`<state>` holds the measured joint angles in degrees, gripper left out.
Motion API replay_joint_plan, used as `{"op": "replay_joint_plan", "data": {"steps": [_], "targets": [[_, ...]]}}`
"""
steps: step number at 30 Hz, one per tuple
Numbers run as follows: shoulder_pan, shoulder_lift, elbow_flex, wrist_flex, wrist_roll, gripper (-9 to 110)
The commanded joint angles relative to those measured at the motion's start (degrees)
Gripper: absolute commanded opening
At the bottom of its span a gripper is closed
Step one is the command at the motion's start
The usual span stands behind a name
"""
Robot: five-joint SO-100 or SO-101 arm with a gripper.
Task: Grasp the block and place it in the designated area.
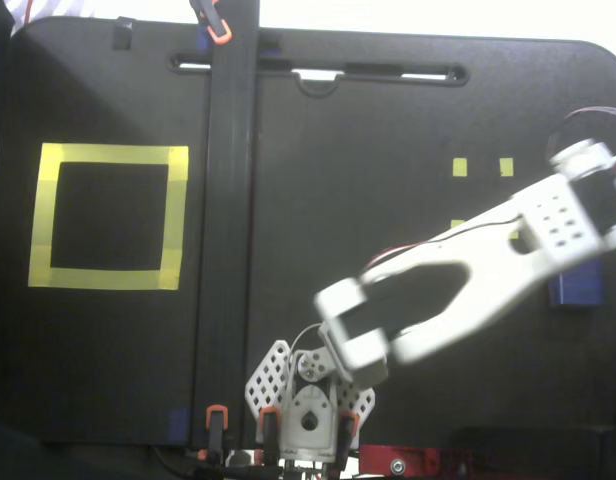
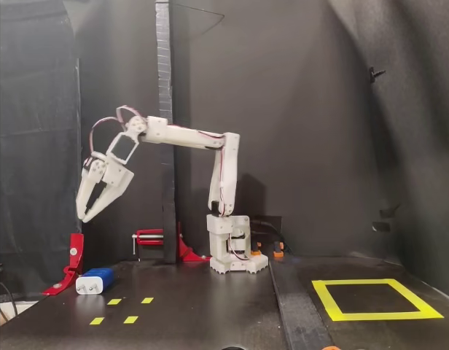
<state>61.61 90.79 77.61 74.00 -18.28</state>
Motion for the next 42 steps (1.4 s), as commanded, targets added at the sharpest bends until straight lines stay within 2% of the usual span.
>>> {"op": "replay_joint_plan", "data": {"steps": [1, 11, 25, 28, 33, 42], "targets": [[0.7, -2.55, -6.15, 3.43, -2.02, 0], [3.34, -12.48, -16.96, 15.12, -9.84, 0], [4.83, -14.94, -18.11, 15.29, -12.22, 0], [5.1, -14.94, -18.11, 15.56, -15.56, 0], [5.19, -14.94, -18.11, 16.35, -31.29, 0], [4.92, -15.03, -18.02, 19.86, -75.06, 0]]}}
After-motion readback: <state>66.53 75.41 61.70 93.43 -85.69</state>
